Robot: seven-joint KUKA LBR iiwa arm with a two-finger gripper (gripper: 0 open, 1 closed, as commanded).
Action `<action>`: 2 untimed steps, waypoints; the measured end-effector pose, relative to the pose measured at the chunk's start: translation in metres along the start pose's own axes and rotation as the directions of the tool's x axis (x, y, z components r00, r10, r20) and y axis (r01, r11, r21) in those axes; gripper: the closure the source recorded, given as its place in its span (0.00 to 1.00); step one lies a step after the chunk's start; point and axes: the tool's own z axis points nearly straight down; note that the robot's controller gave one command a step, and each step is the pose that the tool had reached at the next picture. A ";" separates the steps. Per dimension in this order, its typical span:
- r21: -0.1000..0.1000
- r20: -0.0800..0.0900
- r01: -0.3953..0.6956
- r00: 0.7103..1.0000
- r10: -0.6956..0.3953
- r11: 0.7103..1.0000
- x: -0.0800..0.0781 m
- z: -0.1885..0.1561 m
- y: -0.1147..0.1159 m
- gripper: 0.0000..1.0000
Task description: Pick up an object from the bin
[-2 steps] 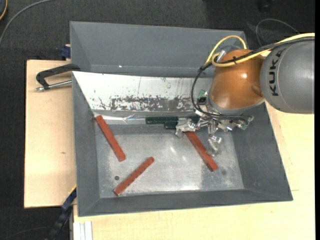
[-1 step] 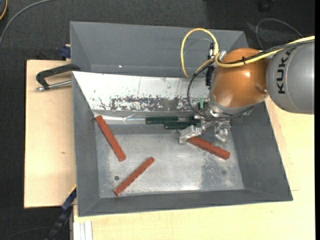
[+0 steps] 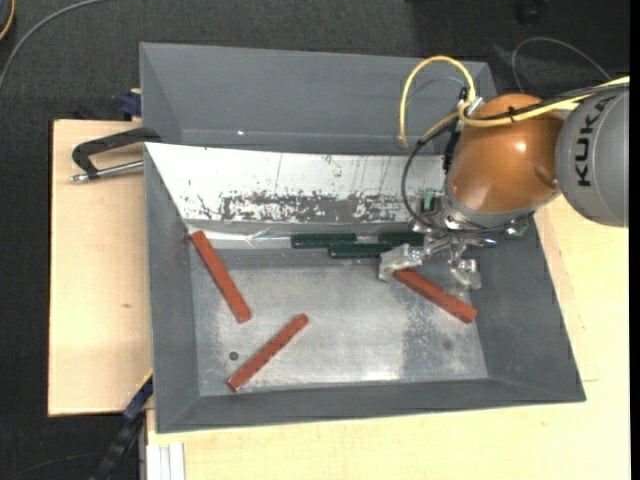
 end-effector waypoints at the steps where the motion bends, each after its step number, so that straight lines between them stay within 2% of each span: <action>1: -0.004 0.000 0.040 0.999 -0.040 0.999 0.000 0.000 0.005 0.00; 2: 0.000 0.001 0.011 1.000 -0.011 1.000 0.018 0.000 -0.005 0.00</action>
Offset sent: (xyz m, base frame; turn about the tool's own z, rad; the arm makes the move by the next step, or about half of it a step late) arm -0.0063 -0.0014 -0.0019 -0.0425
